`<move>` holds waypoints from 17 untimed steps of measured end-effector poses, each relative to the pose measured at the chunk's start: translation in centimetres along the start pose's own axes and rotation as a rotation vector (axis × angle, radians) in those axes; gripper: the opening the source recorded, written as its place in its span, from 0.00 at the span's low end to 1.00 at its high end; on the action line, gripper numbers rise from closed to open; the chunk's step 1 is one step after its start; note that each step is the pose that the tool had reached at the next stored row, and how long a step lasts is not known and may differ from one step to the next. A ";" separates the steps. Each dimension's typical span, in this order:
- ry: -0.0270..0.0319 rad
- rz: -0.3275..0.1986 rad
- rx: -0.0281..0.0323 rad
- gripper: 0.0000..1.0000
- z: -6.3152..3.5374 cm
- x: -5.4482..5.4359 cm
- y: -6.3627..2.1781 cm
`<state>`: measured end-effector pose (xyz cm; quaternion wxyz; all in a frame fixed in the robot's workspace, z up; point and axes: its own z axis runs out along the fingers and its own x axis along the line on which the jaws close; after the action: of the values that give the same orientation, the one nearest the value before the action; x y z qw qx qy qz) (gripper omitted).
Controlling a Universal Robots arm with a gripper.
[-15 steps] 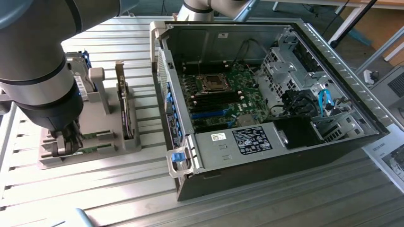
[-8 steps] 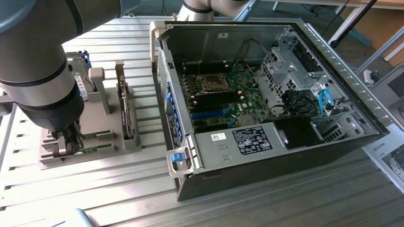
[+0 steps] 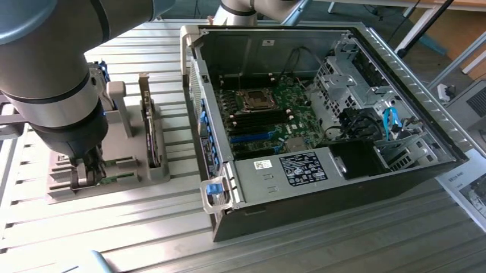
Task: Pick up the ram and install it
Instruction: 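Pick up the ram and move it above insertion slot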
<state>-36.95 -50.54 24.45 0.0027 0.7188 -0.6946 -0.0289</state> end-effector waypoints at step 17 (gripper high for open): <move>0.0000 0.000 0.0001 0.24 0.91 0.1 -0.14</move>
<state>-36.85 -50.59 23.53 0.0027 0.7188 -0.6946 -0.0289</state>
